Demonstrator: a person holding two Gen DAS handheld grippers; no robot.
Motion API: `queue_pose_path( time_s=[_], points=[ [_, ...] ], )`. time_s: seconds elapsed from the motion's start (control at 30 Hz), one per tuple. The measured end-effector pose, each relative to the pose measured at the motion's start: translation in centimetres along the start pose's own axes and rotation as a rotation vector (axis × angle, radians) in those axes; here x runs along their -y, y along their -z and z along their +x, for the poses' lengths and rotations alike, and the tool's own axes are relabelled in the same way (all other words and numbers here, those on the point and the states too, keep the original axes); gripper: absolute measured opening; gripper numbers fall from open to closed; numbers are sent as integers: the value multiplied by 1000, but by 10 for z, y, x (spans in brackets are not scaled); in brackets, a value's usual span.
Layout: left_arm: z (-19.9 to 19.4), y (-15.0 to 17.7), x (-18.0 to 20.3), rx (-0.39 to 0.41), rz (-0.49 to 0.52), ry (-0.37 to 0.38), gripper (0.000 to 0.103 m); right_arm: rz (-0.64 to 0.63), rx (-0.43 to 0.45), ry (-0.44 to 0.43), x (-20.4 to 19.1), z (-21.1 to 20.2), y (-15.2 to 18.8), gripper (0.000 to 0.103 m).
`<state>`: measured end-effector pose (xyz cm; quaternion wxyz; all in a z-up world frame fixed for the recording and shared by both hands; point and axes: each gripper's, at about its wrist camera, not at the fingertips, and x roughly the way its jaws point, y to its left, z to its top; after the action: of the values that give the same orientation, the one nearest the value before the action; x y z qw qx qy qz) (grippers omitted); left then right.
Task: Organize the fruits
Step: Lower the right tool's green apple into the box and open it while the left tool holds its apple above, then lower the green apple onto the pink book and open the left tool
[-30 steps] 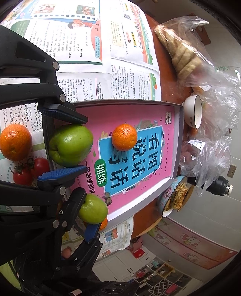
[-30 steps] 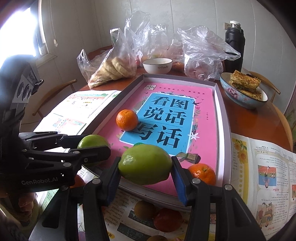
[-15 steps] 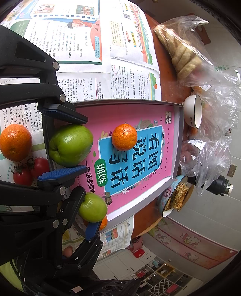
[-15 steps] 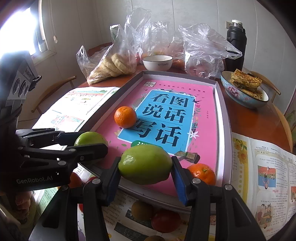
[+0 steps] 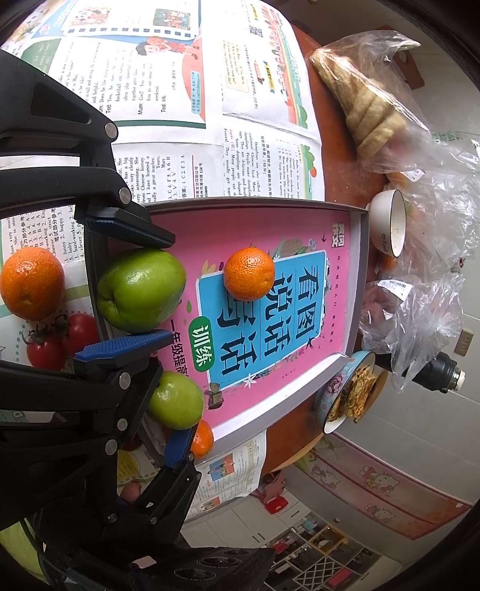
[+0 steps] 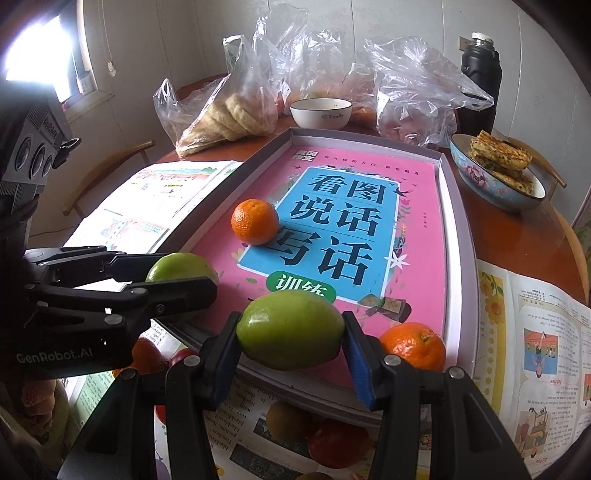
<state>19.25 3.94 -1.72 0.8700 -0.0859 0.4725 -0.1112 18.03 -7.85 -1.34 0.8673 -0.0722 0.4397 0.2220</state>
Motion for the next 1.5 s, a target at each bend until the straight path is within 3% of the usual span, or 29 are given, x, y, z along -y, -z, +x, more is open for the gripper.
queue_pose_path(
  time_s=[0.23, 0.63, 1.1, 1.33, 1.4, 1.5],
  points=[
    [0, 0, -1, 0, -2, -1, 47, 2, 10, -8, 0, -5, 1, 63],
    [-3, 0, 2, 7, -9, 2, 48, 29, 95, 15, 7, -40, 12, 68],
    [-22, 5, 15, 49, 23, -14, 65, 56, 137, 27, 14, -58, 21, 71],
    [-33, 8, 20, 74, 43, -32, 67, 64, 161, 39, 15, -66, 23, 76],
    [-35, 9, 21, 78, 46, -37, 75, 64, 164, 41, 15, -68, 24, 76],
    [-38, 10, 22, 82, 48, -40, 76, 67, 168, 44, 16, -70, 25, 77]
  ],
)
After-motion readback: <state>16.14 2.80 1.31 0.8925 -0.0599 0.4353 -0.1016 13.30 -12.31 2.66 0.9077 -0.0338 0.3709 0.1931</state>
